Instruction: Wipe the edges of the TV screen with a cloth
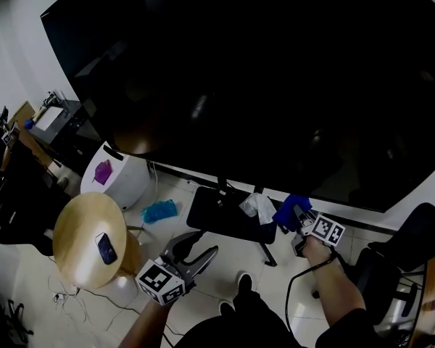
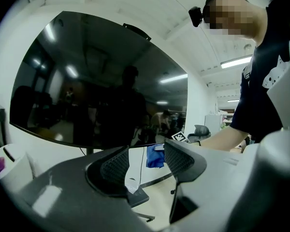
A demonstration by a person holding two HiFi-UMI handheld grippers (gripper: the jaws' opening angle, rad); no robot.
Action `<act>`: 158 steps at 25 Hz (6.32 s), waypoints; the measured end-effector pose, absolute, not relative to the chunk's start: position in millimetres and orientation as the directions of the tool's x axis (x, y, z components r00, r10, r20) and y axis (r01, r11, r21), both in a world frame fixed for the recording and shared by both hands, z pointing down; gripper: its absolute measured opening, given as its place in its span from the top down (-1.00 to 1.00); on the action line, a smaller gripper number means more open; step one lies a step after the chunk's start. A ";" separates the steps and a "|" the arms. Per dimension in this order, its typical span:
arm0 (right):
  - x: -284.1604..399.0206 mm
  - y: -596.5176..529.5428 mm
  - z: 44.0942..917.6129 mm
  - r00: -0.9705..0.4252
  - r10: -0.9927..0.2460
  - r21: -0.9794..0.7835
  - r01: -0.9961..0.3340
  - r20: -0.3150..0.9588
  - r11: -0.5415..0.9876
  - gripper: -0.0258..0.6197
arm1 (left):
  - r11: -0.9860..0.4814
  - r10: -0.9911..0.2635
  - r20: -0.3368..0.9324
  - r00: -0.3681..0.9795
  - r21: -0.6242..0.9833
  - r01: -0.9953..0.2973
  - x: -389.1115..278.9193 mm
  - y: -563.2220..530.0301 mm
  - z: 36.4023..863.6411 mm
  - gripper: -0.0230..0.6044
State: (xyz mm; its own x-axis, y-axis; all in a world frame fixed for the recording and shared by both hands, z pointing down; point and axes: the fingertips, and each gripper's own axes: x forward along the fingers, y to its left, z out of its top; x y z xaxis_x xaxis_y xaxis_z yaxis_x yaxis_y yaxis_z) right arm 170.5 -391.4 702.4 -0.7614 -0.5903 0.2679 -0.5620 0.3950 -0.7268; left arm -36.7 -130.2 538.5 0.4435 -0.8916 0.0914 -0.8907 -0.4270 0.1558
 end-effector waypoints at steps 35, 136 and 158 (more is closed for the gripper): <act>-150.2 -351.4 712.0 -0.794 -0.512 -0.681 -0.574 0.328 0.454 0.56 | -0.545 -0.806 0.110 0.581 0.247 -0.802 -324.5 -222.8 588.8 0.23; -529.1 -246.6 587.4 -0.949 -0.286 -0.668 -0.299 0.134 0.682 0.09 | -0.311 -0.882 0.371 0.292 0.007 -0.950 -690.2 -273.8 670.9 0.53; -488.9 -237.1 483.6 -0.965 -0.255 -0.473 -0.256 0.067 0.843 0.09 | -0.308 -0.934 0.222 0.280 -0.104 -0.946 -662.4 -277.9 551.5 0.54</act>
State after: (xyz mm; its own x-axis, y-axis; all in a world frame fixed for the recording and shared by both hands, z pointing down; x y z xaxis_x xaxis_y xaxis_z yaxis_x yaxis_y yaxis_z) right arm -488.9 -237.1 483.6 -0.9646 -0.2553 0.0667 -0.2559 0.8432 -0.4728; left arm -662.4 -277.9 551.5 0.2796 -0.9342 0.2217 -0.9457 -0.3078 -0.1043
